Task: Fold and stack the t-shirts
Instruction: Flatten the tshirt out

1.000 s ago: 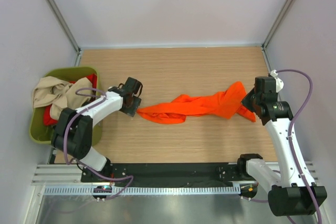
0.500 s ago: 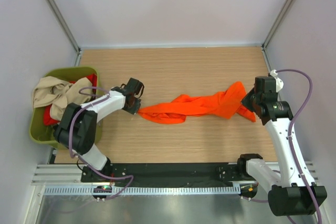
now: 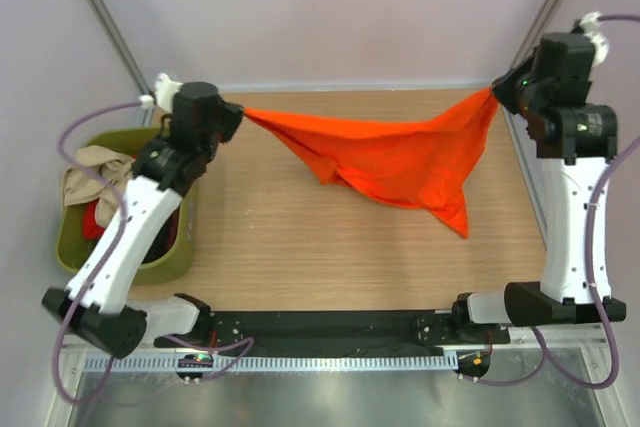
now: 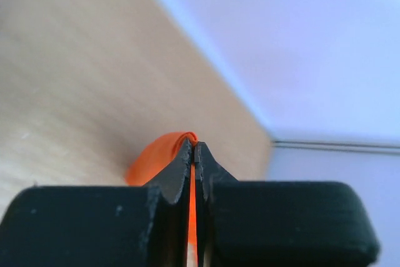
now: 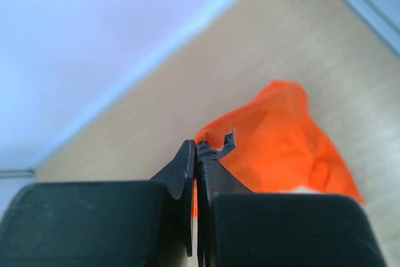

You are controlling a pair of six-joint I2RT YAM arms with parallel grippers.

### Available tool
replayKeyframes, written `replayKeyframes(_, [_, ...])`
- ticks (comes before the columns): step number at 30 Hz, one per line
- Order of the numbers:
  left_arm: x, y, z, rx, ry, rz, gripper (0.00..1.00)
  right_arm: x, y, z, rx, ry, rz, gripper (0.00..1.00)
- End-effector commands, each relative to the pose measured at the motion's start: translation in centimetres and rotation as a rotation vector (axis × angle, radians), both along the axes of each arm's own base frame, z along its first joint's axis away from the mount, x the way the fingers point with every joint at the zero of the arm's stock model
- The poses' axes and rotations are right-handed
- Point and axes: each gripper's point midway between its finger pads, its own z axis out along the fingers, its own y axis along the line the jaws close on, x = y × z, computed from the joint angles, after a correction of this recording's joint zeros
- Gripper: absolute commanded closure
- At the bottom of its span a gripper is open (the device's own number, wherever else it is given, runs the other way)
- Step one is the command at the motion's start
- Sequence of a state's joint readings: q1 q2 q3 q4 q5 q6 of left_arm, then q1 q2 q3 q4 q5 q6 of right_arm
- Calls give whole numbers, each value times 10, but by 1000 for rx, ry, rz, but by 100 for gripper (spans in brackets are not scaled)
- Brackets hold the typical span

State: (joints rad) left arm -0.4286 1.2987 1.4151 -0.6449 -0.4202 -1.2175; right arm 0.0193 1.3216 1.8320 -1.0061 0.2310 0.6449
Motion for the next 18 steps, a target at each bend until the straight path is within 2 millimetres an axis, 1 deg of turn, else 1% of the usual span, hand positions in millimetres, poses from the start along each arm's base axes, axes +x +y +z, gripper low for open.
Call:
replayKeyframes(1, [-37,36,82,109,-159,17,100,-42,-13,81,-38,-148,-54,99])
replayKeyframes(2, [-43,37,92,100,-185,5,100,-52,-14,87,-46,-154,-50,99])
replayKeyframes(3, [-50,37,102,87,-211,-12,100,-63,-16,103,-53,-198,-58,99])
replayKeyframes(4, [-61,34,114,55,-246,-50,100,-79,-17,115,-58,-240,-61,99])
replayKeyframes(5, [-69,31,122,35,-269,-79,100,-91,-18,125,-63,-282,-63,99])
replayKeyframes(7, [-84,26,137,-4,-312,-132,100,-112,-18,137,-70,-339,-57,99])
replayKeyframes(8, [-91,17,141,-25,-320,-192,100,-136,-18,151,-65,-406,-57,99])
replayKeyframes(12, [-115,11,154,-49,-338,-280,100,-189,-20,178,-60,-535,-72,99])
replayKeyframes(14, [-124,11,158,-55,-340,-299,100,-200,-21,180,-63,-544,-78,99])
replayKeyframes(15, [-126,12,157,-49,-337,-304,100,-201,-22,179,-63,-543,-79,99])
replayKeyframes(17, [-124,11,152,-35,-318,-306,100,-196,-18,172,-59,-515,-60,99])
replayKeyframes(18, [-121,13,147,-11,-299,-299,100,-184,-16,164,-59,-479,-48,99])
